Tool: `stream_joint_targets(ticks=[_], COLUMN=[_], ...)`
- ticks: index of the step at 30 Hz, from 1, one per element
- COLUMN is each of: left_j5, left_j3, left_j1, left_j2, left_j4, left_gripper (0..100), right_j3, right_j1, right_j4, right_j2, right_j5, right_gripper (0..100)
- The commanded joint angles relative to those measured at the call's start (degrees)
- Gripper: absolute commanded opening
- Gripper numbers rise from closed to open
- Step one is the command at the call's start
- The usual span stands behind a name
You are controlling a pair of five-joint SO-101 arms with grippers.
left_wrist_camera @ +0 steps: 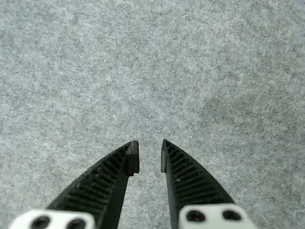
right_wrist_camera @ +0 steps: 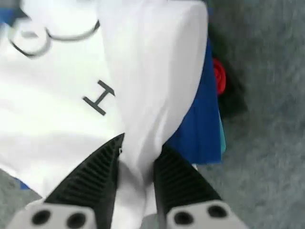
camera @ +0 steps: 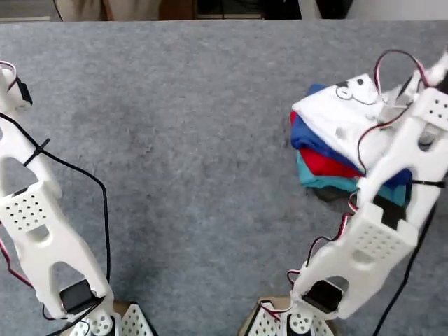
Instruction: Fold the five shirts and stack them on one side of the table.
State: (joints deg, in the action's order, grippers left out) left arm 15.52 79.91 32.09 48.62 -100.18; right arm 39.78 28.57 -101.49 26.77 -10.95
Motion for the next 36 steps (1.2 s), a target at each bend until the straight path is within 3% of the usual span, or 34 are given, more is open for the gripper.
stream_joint_targets(ticks=[1, 8, 12, 15, 21, 22, 25, 32, 36], left_j5=[0.2, 0.4, 0.4, 0.3, 0.2, 0.2, 0.2, 0.6, 0.7], left_j3=[0.2, 0.2, 0.1, 0.1, -8.4, -12.1, -27.4, -71.5, -95.3], left_j1=[-1.0, -0.4, -0.7, -1.1, -3.7, -4.6, -8.5, -21.5, -24.3], left_j2=[-3.9, -3.9, -3.9, -4.0, -10.9, -13.8, -23.9, -50.7, -65.5], left_j4=[-0.7, -0.7, -0.7, -0.8, -0.9, -0.9, -0.9, 0.4, 11.3], left_gripper=[10, 10, 10, 10, 9, 9, 9, 2, 3], right_j3=[-6.8, -8.0, -8.3, -8.6, -10.0, -11.2, -19.2, -44.9, -62.3], right_j1=[1.7, 3.3, 3.7, 3.6, -1.3, -2.8, -7.0, -19.8, -24.6], right_j4=[-0.7, -0.8, -0.8, -0.8, -0.9, -0.9, -0.9, 0.6, 10.6], right_j2=[-5.0, -11.3, -19.2, -25.5, -33.5, -34.5, -39.3, -60.9, -76.4], right_j5=[0.3, 2.6, 4.1, 4.8, 15.0, 18.0, 26.9, 39.4, 40.6], right_gripper=[10.1, 46.5, 48.6, 42.9, 2.2, 0.0, 5.1, 1.1, 0.9])
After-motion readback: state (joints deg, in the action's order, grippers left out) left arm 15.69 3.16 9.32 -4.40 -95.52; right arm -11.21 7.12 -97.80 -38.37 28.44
